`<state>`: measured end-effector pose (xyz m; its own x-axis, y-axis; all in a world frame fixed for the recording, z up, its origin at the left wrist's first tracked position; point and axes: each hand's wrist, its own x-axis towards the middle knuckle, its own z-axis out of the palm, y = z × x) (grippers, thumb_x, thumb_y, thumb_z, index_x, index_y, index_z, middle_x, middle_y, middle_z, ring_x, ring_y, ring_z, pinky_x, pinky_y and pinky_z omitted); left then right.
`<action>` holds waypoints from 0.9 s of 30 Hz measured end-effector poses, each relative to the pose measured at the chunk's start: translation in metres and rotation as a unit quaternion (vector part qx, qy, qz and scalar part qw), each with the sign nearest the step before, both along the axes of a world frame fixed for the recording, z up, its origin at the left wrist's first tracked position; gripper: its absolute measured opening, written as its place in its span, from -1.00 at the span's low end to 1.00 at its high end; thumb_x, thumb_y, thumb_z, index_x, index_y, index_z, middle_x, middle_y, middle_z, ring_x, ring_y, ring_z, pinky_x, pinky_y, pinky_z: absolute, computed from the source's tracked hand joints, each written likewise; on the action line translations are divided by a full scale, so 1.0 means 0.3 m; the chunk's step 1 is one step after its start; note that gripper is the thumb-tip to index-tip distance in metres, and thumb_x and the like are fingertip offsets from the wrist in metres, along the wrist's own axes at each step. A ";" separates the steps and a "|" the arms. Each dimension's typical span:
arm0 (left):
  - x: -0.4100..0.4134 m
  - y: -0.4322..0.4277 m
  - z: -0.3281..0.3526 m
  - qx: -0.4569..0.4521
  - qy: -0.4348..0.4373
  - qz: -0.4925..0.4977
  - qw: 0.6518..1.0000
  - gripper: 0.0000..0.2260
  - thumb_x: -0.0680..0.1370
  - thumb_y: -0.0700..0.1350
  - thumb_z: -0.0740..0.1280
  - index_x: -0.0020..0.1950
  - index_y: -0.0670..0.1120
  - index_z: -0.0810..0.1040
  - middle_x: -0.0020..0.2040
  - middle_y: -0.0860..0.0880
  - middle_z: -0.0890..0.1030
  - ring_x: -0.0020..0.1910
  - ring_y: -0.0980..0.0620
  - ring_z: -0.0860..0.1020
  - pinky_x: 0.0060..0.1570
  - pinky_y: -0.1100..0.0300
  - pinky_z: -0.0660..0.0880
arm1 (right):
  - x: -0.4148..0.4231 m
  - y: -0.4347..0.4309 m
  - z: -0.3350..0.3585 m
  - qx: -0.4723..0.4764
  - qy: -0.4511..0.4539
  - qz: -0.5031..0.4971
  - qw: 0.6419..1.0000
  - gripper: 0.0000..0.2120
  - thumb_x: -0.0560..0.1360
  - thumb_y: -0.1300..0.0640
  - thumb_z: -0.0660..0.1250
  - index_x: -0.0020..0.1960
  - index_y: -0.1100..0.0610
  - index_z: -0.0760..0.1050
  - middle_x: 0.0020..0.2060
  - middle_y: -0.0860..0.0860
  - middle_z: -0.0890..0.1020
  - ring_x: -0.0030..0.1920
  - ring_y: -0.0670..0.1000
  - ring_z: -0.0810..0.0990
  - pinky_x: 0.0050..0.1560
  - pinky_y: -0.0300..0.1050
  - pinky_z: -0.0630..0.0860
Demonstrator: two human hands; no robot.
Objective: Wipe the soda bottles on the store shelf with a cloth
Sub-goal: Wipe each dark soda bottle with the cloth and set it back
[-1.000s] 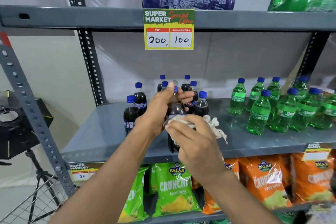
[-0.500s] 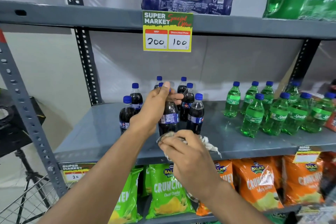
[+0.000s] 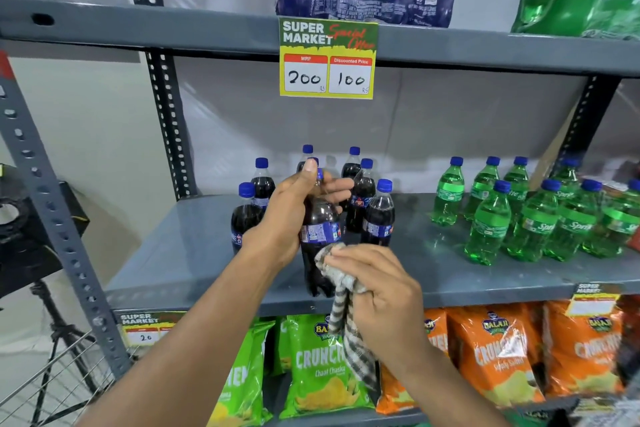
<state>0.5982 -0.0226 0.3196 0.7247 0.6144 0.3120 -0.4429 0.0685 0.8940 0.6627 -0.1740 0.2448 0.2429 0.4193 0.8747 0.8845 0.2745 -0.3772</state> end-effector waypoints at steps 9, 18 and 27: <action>0.036 0.014 0.002 -0.017 -0.037 -0.060 0.997 -0.65 0.71 0.05 0.13 -0.02 -0.14 0.58 0.10 -0.23 0.74 0.19 -0.18 0.68 0.07 0.07 0.64 | 0.006 0.030 -0.026 0.027 0.113 -0.004 0.993 -0.40 0.27 0.62 0.17 0.06 0.13 0.71 0.09 -0.11 0.68 0.20 -0.08 0.61 0.22 -0.24 0.50; 0.040 0.067 0.005 0.195 0.078 -0.089 0.974 -0.77 0.71 -0.01 0.12 0.02 0.00 0.55 0.19 0.00 0.72 0.28 0.06 0.61 0.19 0.12 0.56 | 0.074 -0.006 -0.099 -0.026 0.142 0.019 0.989 -0.27 0.20 0.73 0.18 0.05 0.08 0.72 0.07 -0.18 0.69 0.18 -0.06 0.62 0.19 -0.29 0.49; 0.068 0.083 -0.012 0.267 0.159 -0.014 0.950 -0.75 0.75 -0.13 0.07 0.08 -0.01 0.54 0.33 -0.09 0.63 0.43 0.04 0.47 0.28 0.43 0.31 | 0.126 -0.049 -0.106 -0.040 0.174 -0.007 0.984 -0.31 0.30 0.70 0.20 0.08 0.03 0.70 0.10 -0.24 0.66 0.21 -0.14 0.59 0.16 -0.42 0.45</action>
<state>0.6185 0.0022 0.3161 0.8480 0.4091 0.3371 -0.1495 -0.4255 0.8925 0.7005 -0.1888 0.2130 0.5283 0.4773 0.7022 0.7019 0.2200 -0.6775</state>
